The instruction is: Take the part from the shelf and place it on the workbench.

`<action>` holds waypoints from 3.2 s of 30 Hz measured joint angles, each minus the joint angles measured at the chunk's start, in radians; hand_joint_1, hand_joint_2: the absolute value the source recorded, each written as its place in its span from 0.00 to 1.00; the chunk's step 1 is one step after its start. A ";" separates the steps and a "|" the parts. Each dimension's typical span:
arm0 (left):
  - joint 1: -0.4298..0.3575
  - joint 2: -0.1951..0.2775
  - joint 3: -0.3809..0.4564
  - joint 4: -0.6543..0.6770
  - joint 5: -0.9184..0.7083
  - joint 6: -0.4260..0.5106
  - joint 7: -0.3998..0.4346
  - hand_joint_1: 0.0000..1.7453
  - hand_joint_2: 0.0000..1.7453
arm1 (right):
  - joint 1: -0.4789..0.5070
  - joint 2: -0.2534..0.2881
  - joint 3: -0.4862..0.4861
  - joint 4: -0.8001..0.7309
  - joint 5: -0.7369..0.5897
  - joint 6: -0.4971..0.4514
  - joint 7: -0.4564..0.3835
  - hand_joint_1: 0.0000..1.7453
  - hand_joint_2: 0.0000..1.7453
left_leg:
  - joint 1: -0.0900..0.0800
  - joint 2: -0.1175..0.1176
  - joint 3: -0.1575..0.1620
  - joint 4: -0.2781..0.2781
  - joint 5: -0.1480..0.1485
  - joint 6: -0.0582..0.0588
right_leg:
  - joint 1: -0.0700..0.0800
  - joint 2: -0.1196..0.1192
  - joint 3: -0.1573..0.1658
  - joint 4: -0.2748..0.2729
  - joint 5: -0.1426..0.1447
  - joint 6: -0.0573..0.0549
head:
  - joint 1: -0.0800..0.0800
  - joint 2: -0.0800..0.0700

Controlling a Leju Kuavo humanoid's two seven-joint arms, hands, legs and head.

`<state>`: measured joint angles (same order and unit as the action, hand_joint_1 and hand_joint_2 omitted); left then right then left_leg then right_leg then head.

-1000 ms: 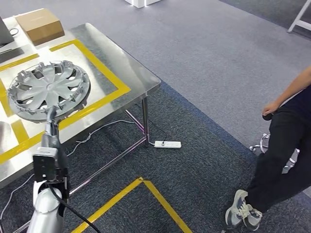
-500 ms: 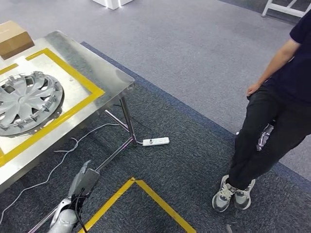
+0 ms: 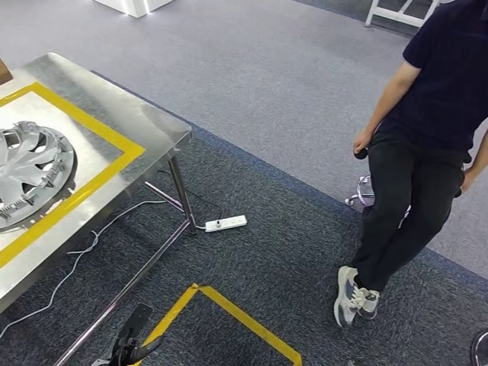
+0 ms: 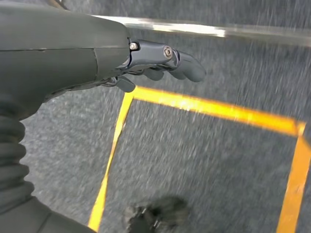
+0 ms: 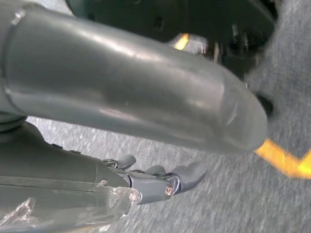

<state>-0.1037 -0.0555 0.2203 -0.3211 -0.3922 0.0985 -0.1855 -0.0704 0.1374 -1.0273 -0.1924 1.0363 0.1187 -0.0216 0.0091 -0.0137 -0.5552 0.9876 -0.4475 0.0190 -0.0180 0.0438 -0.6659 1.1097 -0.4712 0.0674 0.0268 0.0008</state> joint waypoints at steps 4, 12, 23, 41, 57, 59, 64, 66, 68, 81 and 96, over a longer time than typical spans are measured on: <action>0.004 -0.004 0.017 0.030 0.002 -0.002 0.007 0.00 1.00 | -0.003 0.000 0.001 0.000 0.000 0.000 0.001 0.00 0.00 | -0.008 0.038 0.001 0.001 -0.003 0.007 | 0.001 -0.037 -0.082 0.190 -0.071 0.003 | 0.002 0.000; 0.013 -0.018 0.058 0.060 0.056 -0.003 0.098 0.00 0.50 | -0.010 0.000 0.000 0.000 -0.014 0.011 -0.022 0.00 0.00 | -0.015 0.083 0.015 0.002 -0.014 -0.023 | 0.008 -0.066 0.081 -0.096 0.035 -0.026 | -0.002 0.000; 0.073 -0.064 0.135 0.098 0.078 0.098 0.236 0.00 0.00 | -0.029 0.000 0.031 0.000 0.049 -0.046 -0.017 0.00 0.00 | 0.001 -0.013 -0.027 0.086 -0.031 -0.038 | 0.003 0.028 0.074 -0.099 0.047 -0.038 | -0.010 0.000; 0.074 -0.075 0.142 0.105 -0.004 0.128 0.260 0.00 0.00 | -0.003 0.003 0.046 0.001 0.049 -0.096 -0.020 0.00 0.00 | -0.019 0.078 0.019 0.010 -0.021 -0.012 | 0.008 -0.081 0.090 -0.087 0.018 -0.014 | -0.005 0.000; 0.067 -0.070 0.134 0.106 -0.041 0.127 0.199 0.00 1.00 | 0.001 0.006 0.046 0.001 0.041 -0.062 0.023 0.00 0.00 | -0.003 -0.041 0.006 0.015 -0.016 -0.027 | 0.006 0.057 0.072 -0.089 0.039 -0.026 | -0.012 0.000; 0.065 -0.070 0.133 0.106 -0.045 0.126 0.207 0.00 1.00 | 0.005 0.006 0.046 0.001 0.049 -0.062 0.023 0.00 0.00 | -0.005 -0.025 0.006 0.011 -0.011 -0.015 | 0.003 0.055 0.062 -0.088 0.039 -0.014 | -0.012 0.000; 0.072 -0.077 0.129 0.111 -0.050 0.110 0.298 0.00 1.00 | 0.002 0.007 0.057 0.001 0.085 -0.057 -0.021 0.00 0.00 | -0.009 0.027 0.008 0.006 -0.009 0.006 | 0.007 -0.033 -0.060 0.168 -0.089 -0.001 | -0.004 0.000; 0.077 -0.078 0.127 0.113 -0.056 0.095 0.334 0.00 1.00 | 0.006 0.007 0.063 0.001 0.093 -0.055 -0.035 0.00 0.00 | -0.010 0.046 0.009 0.006 -0.010 0.006 | 0.006 -0.037 -0.066 0.191 -0.083 0.001 | -0.003 0.000; 0.079 -0.080 0.122 0.114 -0.069 0.084 0.346 0.00 1.00 | 0.008 0.007 0.069 0.001 0.094 -0.055 -0.037 0.00 0.00 | -0.010 0.062 0.012 0.007 -0.013 0.002 | 0.005 -0.057 0.002 0.070 -0.023 0.002 | -0.003 0.000; 0.070 -0.082 0.067 0.115 -0.147 0.094 0.242 0.00 1.00 | 0.006 0.014 0.079 0.002 0.120 -0.047 0.005 0.00 0.00 | -0.011 0.019 -0.121 0.303 -0.151 -0.035 | 0.009 -0.004 0.077 -0.083 0.030 -0.054 | -0.011 0.000; 0.076 -0.079 0.035 0.117 -0.194 0.181 0.331 0.00 1.00 | 0.006 0.017 0.093 0.002 0.121 -0.056 -0.022 0.00 0.00 | -0.012 0.032 0.010 -0.002 -0.002 0.008 | 0.005 -0.036 -0.078 0.200 -0.084 0.000 | -0.004 0.000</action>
<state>-0.0280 -0.1346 0.2557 -0.2042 -0.5866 0.2791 0.1452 -0.0641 0.1545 -0.9347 -0.1900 1.1576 0.0623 -0.0433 -0.0028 0.0187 -0.5456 0.9852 -0.4493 0.0273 -0.0126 0.0082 -0.7436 1.3095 -0.5555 0.0672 0.0230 0.0008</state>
